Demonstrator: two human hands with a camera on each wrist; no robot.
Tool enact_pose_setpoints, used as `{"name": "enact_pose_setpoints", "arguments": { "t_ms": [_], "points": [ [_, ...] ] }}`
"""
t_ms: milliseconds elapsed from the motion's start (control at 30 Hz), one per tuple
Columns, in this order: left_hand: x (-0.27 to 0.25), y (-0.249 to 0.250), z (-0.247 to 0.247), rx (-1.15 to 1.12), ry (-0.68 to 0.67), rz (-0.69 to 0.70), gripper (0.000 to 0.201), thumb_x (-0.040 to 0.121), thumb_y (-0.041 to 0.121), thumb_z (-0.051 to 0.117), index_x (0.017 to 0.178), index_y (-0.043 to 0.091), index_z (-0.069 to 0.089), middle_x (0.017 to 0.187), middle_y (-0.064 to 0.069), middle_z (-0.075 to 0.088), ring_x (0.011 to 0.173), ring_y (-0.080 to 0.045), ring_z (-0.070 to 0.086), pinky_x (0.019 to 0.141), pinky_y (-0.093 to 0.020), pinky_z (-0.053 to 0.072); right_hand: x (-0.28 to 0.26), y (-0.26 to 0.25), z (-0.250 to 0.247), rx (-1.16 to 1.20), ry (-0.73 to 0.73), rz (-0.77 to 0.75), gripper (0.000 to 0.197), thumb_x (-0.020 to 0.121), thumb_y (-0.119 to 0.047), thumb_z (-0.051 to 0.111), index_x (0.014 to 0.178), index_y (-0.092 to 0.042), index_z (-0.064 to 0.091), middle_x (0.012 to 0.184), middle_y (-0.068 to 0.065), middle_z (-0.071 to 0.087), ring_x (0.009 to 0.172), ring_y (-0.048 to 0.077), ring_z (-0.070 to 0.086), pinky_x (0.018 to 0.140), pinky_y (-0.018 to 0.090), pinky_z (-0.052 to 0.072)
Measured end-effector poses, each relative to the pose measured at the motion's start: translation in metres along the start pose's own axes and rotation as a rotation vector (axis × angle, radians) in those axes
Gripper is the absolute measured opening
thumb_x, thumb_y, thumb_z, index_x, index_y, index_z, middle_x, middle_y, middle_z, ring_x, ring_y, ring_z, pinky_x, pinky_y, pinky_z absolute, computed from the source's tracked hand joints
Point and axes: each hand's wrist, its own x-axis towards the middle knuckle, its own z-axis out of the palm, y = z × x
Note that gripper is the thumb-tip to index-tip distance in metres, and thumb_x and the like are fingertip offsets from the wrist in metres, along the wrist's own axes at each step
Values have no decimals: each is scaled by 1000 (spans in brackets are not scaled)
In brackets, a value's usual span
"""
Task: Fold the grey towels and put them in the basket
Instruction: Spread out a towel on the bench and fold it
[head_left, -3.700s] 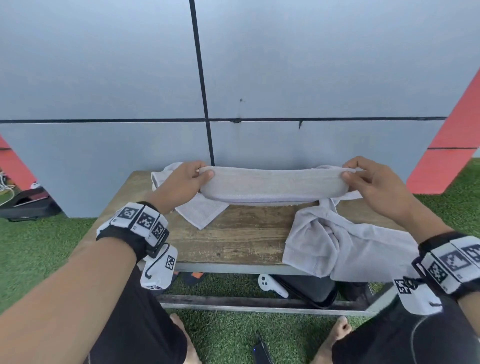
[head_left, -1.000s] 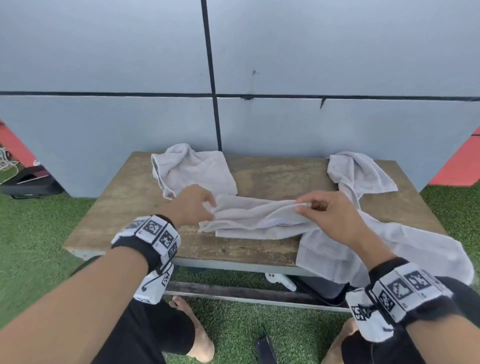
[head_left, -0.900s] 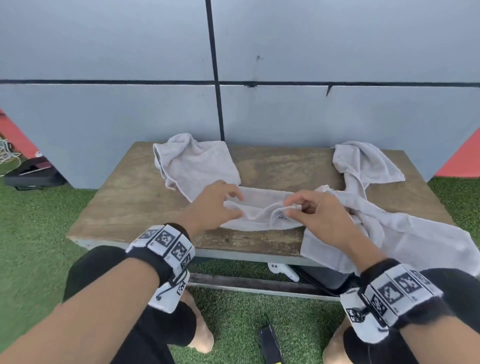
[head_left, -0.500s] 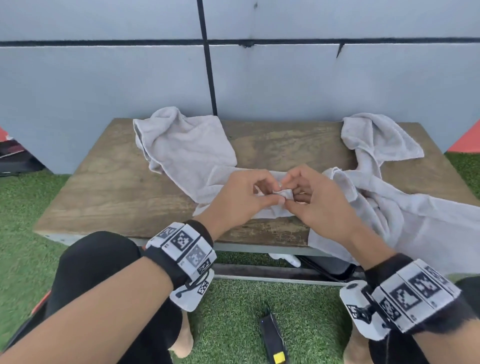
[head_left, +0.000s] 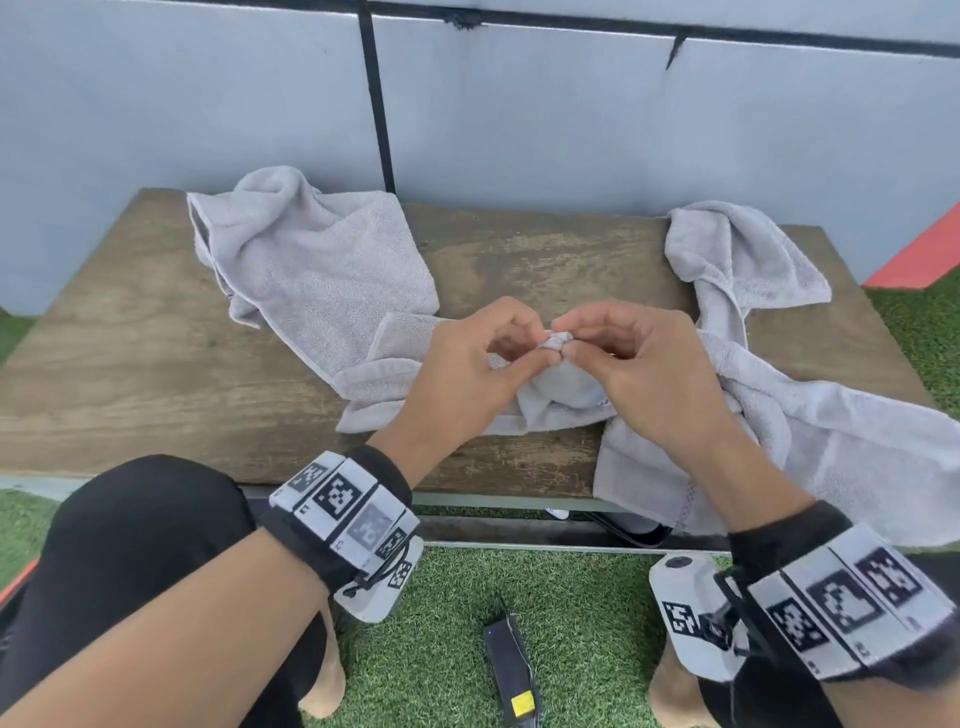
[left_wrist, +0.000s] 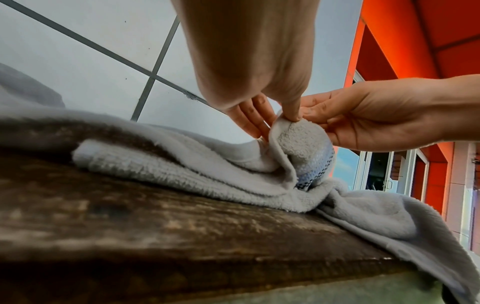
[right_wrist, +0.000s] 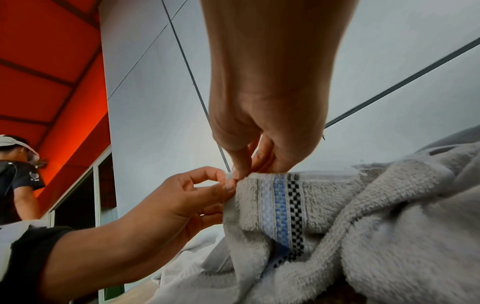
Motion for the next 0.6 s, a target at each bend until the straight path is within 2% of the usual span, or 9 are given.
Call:
{"name": "enact_pose_setpoints", "arguments": {
  "t_ms": [133, 300, 433, 600],
  "points": [
    [3, -4, -2, 6, 0, -5, 16, 83, 14, 82, 91, 7, 70, 85, -1, 75, 80, -17, 72, 80, -31, 58, 1, 0, -2, 48, 3, 30, 13, 86, -9, 78, 96, -17, 79, 89, -5, 78, 87, 9, 74, 84, 24, 58],
    [4, -5, -2, 35, -25, 29, 13, 83, 10, 81, 94, 6, 74, 85, -2, 75, 79, -14, 71, 80, -35, 59, -1, 1, -5, 34, -35, 30, 18, 91, -5, 70, 96, -19, 79, 90, -6, 79, 88, 11, 74, 82, 23, 58],
    [5, -3, 1, 62, -38, 102, 11, 84, 7, 80, 94, 5, 76, 87, -1, 75, 80, -13, 70, 79, -35, 58, -2, 8, -8, 8, 71, 77, 7, 87, -12, 77, 88, -19, 78, 80, -2, 77, 76, 13, 72, 73, 27, 58],
    [8, -2, 8, 46, -46, 129, 10, 85, 9, 79, 93, 5, 78, 88, -4, 76, 81, -18, 71, 77, -40, 58, -8, 9, -14, -46, 105, 22, 12, 89, -8, 73, 88, -19, 79, 80, -4, 77, 77, 19, 72, 71, 28, 58]
  ]
}}
